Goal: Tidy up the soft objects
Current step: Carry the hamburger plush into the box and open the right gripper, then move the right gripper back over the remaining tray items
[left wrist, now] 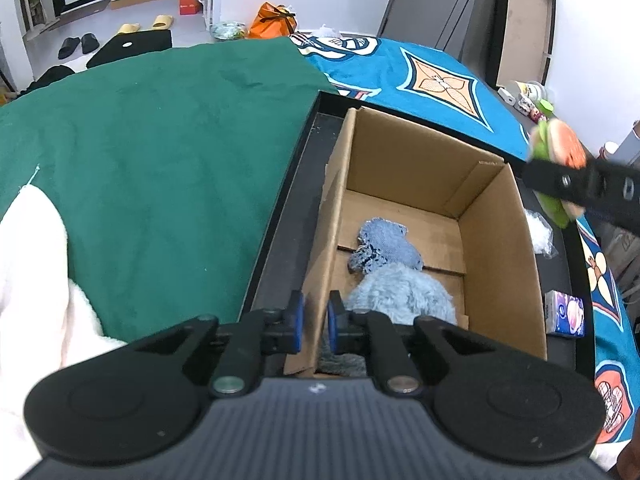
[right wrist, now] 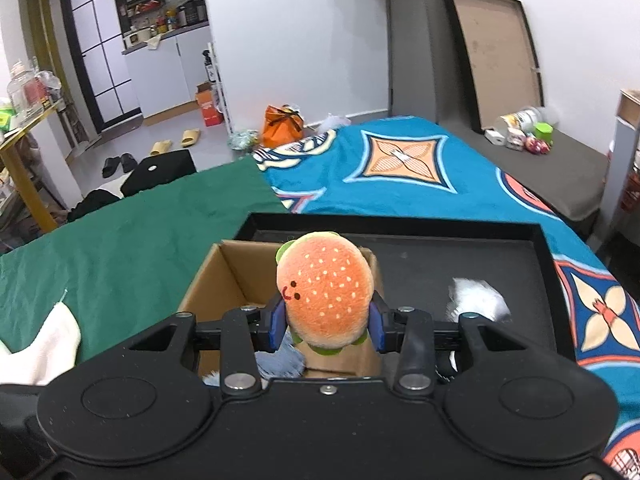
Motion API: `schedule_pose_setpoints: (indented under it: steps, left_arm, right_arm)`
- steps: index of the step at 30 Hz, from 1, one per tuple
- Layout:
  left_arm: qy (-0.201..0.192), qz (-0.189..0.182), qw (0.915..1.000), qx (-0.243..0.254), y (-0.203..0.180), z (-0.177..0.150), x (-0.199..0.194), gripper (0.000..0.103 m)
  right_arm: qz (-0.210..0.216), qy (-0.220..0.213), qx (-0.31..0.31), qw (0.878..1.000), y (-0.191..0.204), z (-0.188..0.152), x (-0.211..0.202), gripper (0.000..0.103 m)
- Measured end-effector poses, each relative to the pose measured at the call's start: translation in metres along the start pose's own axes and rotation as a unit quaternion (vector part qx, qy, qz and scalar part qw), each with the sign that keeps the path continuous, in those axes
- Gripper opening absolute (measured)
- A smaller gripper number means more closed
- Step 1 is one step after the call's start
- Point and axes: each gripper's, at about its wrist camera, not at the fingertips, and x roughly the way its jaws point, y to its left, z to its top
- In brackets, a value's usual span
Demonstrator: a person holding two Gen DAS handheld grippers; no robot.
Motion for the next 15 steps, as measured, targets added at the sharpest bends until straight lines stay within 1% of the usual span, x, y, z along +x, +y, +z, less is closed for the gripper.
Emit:
schedule_pose_setpoints:
  steps: [2, 3, 5, 6, 7, 10, 15]
  left_arm:
    - [-0.003, 0.000, 1.0000, -0.004, 0.002, 0.000, -0.001, 0.011]
    - [-0.004, 0.001, 1.0000, -0.007, 0.003, 0.000, -0.002, 0.011]
    - [-0.006, 0.002, 0.9999, -0.011, 0.004, 0.000, -0.003, 0.011]
    - [-0.005, 0.001, 0.9999, -0.012, 0.004, 0.000, -0.003, 0.011]
    - [-0.004, -0.001, 0.9999, -0.015, 0.005, 0.000, -0.003, 0.012]
    - [-0.002, -0.004, 0.9998, -0.019, 0.006, 0.001, -0.003, 0.012]
    - [-0.003, -0.004, 0.9999, -0.016, 0.004, 0.001, -0.006, 0.014]
  right_arm:
    - [0.009, -0.003, 0.001, 1.000, 0.005, 0.004, 0.001, 0.040]
    - [0.013, -0.005, 0.000, 1.000, 0.007, 0.006, 0.001, 0.044]
    - [0.016, -0.005, -0.013, 1.000, 0.014, 0.008, 0.001, 0.054]
    - [0.011, -0.002, -0.025, 1.000, 0.018, 0.008, 0.002, 0.065]
    - [0.009, -0.002, -0.037, 0.999, 0.020, 0.006, 0.001, 0.072]
    - [0.016, -0.001, -0.051, 0.999, 0.022, -0.001, -0.003, 0.084]
    - [0.013, 0.022, -0.035, 0.999, 0.010, -0.015, -0.008, 0.085]
